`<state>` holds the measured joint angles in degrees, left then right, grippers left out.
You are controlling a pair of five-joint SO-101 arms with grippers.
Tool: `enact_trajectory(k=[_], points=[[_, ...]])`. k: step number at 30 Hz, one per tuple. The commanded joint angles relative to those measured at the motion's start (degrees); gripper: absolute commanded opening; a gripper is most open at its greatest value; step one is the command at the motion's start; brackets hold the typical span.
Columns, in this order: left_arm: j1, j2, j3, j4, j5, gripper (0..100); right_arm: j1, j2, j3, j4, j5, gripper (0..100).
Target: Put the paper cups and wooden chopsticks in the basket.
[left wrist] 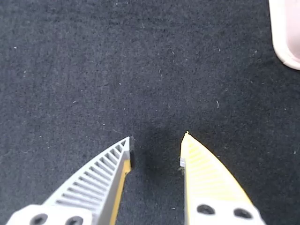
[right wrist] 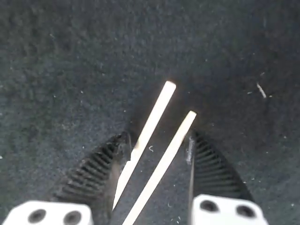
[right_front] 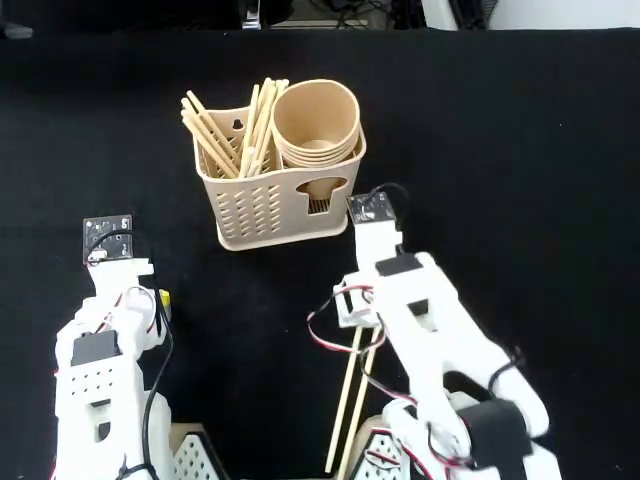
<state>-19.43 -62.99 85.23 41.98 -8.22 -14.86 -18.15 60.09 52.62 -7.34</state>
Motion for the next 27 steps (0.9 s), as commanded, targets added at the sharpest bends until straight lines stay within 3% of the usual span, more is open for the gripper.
enact_trajectory(k=[1,6,15,27], points=[[0.66,0.26,-0.13,-1.05,0.18,19,0.44,3.82,-3.3,0.97,-0.09,19.5],[0.66,0.26,-0.13,-1.05,0.18,19,0.44,5.76,-4.09,1.05,-0.09,19.3],[0.66,0.26,-0.13,-1.05,0.09,19,0.53,3.65,-3.82,0.7,-0.09,7.8],[0.66,0.26,-0.13,-1.05,0.09,19,0.97,-12.18,-3.91,1.05,2.73,2.6]])
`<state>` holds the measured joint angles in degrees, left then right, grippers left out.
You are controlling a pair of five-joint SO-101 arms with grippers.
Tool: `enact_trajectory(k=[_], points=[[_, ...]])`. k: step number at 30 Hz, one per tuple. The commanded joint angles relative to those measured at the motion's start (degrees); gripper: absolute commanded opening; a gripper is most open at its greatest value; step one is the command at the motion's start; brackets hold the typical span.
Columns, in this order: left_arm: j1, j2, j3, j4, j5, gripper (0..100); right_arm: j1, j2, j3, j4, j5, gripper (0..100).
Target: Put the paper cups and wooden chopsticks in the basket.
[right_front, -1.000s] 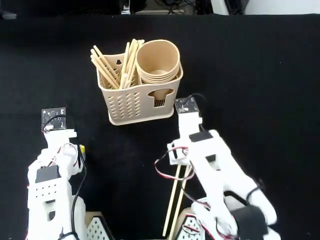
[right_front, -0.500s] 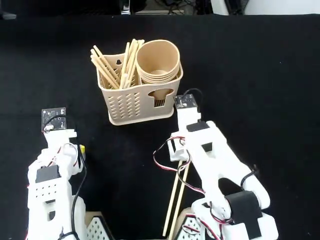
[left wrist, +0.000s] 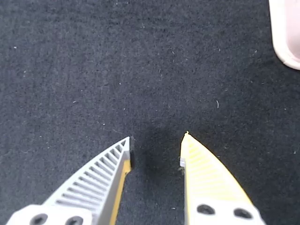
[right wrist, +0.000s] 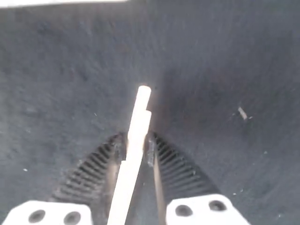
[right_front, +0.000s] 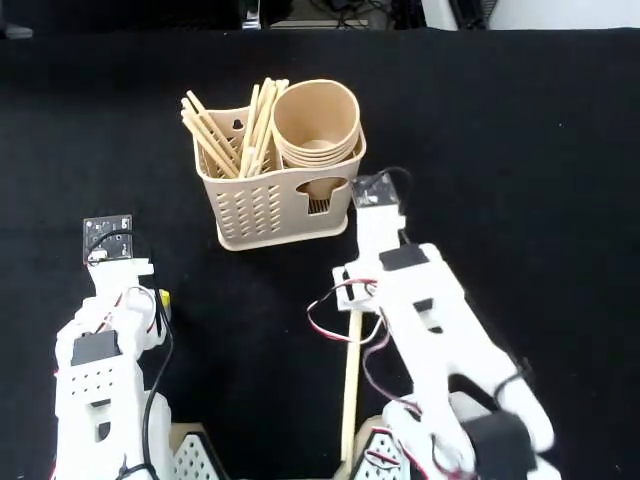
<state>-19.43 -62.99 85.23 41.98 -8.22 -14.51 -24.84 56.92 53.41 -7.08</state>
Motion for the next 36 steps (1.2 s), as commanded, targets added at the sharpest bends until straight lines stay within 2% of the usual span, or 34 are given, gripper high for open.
enact_trajectory(k=[1,11,22,30,36], points=[[0.66,0.26,-0.13,-1.05,0.09,19,0.62,-7.16,-0.66,0.26,3.08,2.5],[0.66,0.26,-0.13,-1.05,0.09,19,0.88,-22.11,-0.13,4.57,3.69,1.3],[0.66,0.26,-0.13,-1.05,0.09,19,10.81,-39.25,-0.4,5.54,9.76,1.4],[0.66,0.26,-0.13,-1.05,0.09,19,9.93,-51.65,-2.86,5.54,10.02,1.4],[0.66,0.26,-0.13,-1.05,0.09,19,9.93,-53.58,-10.95,5.63,9.67,1.4]])
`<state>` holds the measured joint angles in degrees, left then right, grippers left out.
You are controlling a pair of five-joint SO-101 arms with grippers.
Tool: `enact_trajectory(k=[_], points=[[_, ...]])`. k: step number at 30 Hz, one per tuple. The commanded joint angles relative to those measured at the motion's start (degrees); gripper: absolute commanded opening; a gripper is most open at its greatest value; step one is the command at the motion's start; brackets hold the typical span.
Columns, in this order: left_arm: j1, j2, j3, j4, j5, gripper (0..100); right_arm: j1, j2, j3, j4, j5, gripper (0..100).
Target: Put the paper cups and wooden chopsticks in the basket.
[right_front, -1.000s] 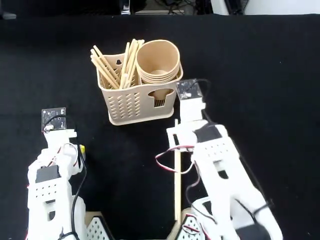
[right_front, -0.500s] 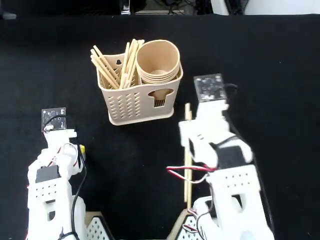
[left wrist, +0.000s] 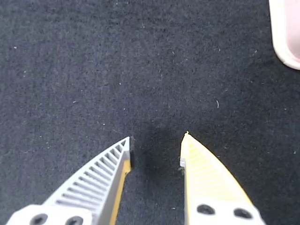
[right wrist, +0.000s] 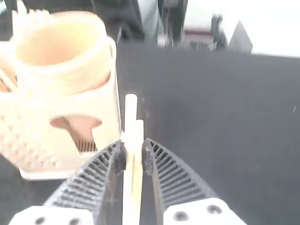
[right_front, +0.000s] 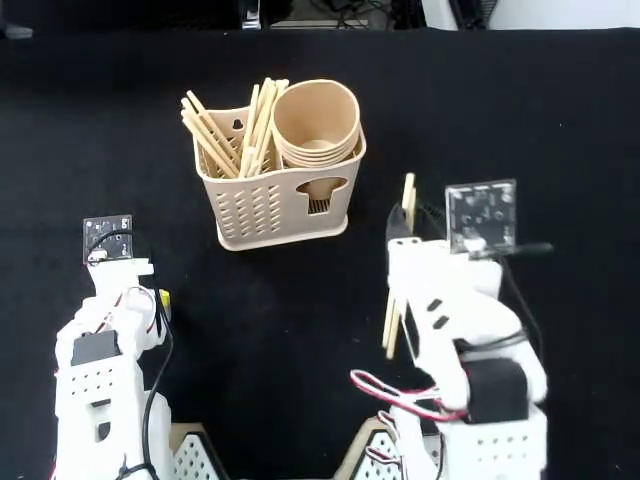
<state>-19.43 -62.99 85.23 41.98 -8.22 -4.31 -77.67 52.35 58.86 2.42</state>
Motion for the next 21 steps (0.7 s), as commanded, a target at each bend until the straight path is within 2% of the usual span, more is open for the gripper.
enact_trajectory(k=[1,6,10,17,21], points=[[0.66,0.26,-0.13,-1.05,0.09,19,-0.26,-0.75,-8.31,0.18,0.18,1.4],[0.66,0.26,-0.13,-1.05,0.09,19,-2.2,-0.66,-20.79,0.18,0.18,1.4],[0.66,0.26,-0.13,-1.05,0.09,19,-7.47,0.31,-31.08,-0.88,-0.62,1.3],[0.66,0.26,-0.13,-1.05,0.09,19,-14.42,15.25,-43.21,-10.37,-8.44,1.3],[0.66,0.26,-0.13,-1.05,0.09,19,-19.16,24.13,-48.04,-18.55,-8.18,1.3]])
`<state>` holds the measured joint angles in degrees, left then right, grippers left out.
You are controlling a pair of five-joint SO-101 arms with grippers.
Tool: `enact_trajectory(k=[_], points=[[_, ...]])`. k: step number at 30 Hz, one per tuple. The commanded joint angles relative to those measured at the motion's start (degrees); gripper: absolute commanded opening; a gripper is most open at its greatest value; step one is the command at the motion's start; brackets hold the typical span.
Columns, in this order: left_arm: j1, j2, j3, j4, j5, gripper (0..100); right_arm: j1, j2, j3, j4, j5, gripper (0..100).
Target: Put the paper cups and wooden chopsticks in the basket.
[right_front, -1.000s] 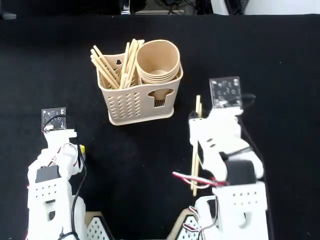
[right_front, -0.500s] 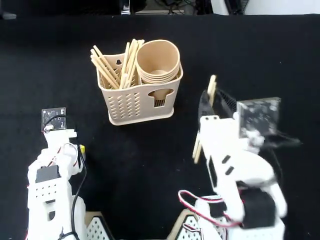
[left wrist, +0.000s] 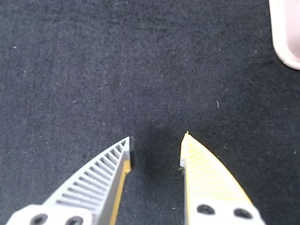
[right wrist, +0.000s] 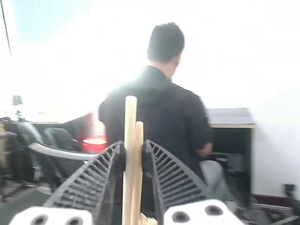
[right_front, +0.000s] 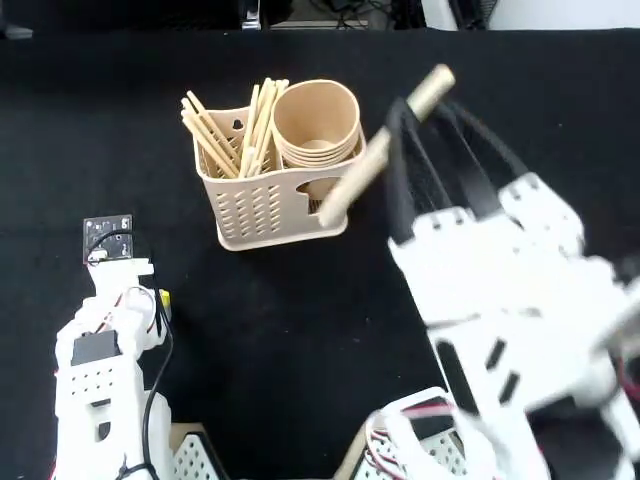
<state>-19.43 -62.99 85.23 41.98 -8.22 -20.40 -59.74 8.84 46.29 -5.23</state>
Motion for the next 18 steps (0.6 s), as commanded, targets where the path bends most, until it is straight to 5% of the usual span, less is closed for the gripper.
enact_trajectory(k=[1,7,18], points=[[0.66,0.26,-0.13,-1.05,0.09,19,-4.13,8.31,-5.41,-8.35,-0.53,1.3],[0.66,0.26,-0.13,-1.05,0.09,19,-6.95,20.44,-6.64,-19.87,-0.53,1.3],[0.66,0.26,-0.13,-1.05,0.09,19,-6.95,36.53,-6.29,-24.7,-0.53,1.3]])
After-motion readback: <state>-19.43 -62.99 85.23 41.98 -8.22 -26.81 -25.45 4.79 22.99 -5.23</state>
